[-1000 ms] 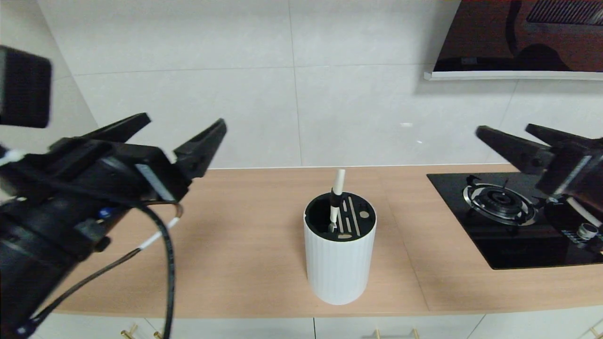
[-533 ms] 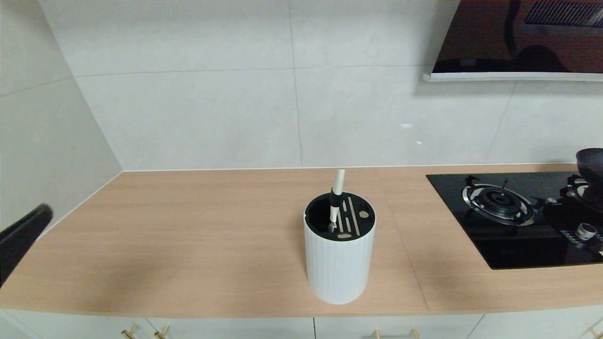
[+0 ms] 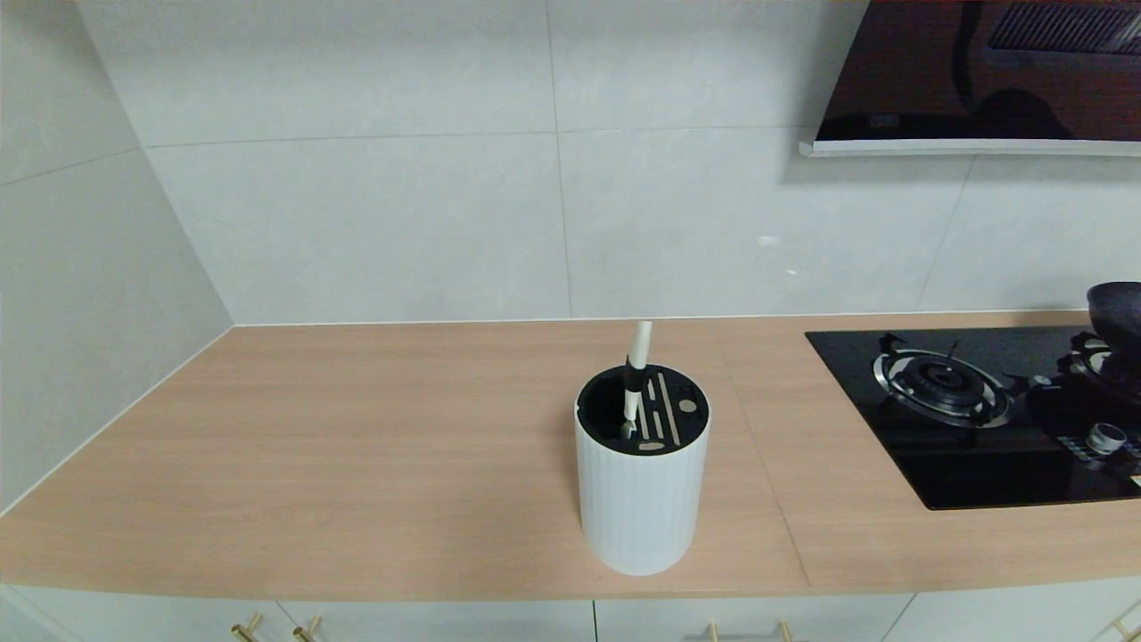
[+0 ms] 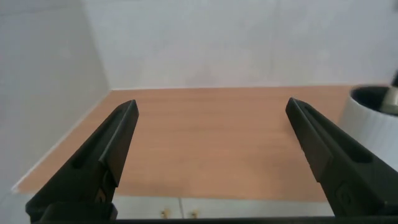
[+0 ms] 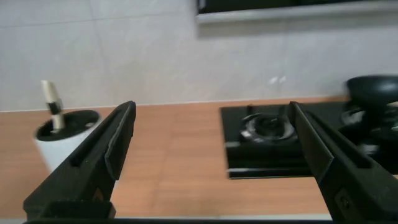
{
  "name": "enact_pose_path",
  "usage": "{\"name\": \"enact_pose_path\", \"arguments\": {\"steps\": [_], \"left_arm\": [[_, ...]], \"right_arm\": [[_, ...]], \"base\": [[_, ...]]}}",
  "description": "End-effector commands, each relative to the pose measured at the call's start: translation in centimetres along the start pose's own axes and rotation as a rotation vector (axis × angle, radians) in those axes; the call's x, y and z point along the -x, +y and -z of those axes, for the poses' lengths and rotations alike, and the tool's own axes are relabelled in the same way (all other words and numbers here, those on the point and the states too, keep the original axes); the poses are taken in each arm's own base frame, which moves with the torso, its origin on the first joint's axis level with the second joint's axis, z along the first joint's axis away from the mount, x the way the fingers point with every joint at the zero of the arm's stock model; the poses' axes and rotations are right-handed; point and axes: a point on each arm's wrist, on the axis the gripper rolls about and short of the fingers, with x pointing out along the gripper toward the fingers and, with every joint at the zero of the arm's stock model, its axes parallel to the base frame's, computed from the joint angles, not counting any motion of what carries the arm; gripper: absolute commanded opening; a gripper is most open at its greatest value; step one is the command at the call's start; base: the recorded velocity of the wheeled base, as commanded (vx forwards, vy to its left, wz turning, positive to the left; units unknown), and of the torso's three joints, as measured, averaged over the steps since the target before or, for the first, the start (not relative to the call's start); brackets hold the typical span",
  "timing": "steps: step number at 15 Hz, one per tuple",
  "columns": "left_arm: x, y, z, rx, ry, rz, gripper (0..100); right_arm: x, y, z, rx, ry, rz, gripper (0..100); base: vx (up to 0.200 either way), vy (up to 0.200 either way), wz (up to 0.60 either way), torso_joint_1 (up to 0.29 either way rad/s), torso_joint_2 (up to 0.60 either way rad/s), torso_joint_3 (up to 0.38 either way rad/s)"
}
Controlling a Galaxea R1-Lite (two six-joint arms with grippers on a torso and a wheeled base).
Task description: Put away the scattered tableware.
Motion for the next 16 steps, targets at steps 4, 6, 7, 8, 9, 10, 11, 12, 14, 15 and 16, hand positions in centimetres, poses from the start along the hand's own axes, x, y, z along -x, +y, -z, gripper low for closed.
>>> {"name": "enact_pose_path", "arguments": {"steps": [4, 6, 7, 8, 9, 10, 11, 12, 14, 15, 16], "left_arm": [[2.6, -0.4, 0.6, -0.009, -0.111, -0.143, 100], [2.5, -0.6, 2.2, -0.027, -0.057, -0.143, 100], [1.7, -0.8, 4.6, -0.040, 0.032, -0.139, 100], [1.3, -1.0, 6.1, -0.050, 0.083, -0.114, 100], [1.1, -1.2, 7.3, -0.053, 0.125, -0.086, 100], [0.9, -1.3, 8.6, -0.051, 0.167, -0.060, 100], [0.7, -1.4, 9.7, -0.050, 0.205, -0.034, 100], [0.7, -1.5, 10.4, -0.051, 0.227, -0.013, 100], [0.5, -1.7, 10.7, -0.028, 0.212, 0.027, 100], [0.5, -1.7, 10.7, -0.023, 0.209, 0.037, 100], [0.5, -1.7, 10.9, 0.009, 0.215, 0.045, 100]], "right_arm": [[2.8, 0.6, 1.1, 0.037, -0.075, 0.058, 100], [2.5, 0.5, 1.8, 0.038, -0.050, 0.069, 100], [1.7, 0.4, 4.8, 0.048, 0.056, 0.072, 100], [1.3, 0.4, 6.2, 0.047, 0.085, 0.071, 100], [1.1, 0.4, 7.0, 0.049, 0.080, 0.068, 100], [0.9, 0.4, 7.4, 0.049, 0.059, 0.063, 100], [0.8, 0.4, 8.0, 0.057, 0.071, 0.057, 100], [0.7, 0.4, 8.4, 0.062, 0.085, 0.048, 100], [0.6, 0.4, 9.4, 0.061, 0.116, 0.036, 100], [0.6, 0.4, 10.2, 0.060, 0.150, 0.019, 100], [0.6, 0.4, 10.4, 0.056, 0.165, 0.012, 100]], "base": [[0.000, 0.000, 0.00, 0.000, 0.00, 0.000], [0.000, 0.000, 0.00, 0.000, 0.00, 0.000], [0.000, 0.000, 0.00, 0.000, 0.00, 0.000], [0.000, 0.000, 0.00, 0.000, 0.00, 0.000], [0.000, 0.000, 0.00, 0.000, 0.00, 0.000], [0.000, 0.000, 0.00, 0.000, 0.00, 0.000], [0.000, 0.000, 0.00, 0.000, 0.00, 0.000], [0.000, 0.000, 0.00, 0.000, 0.00, 0.000], [0.000, 0.000, 0.00, 0.000, 0.00, 0.000], [0.000, 0.000, 0.00, 0.000, 0.00, 0.000], [0.000, 0.000, 0.00, 0.000, 0.00, 0.000]]}}
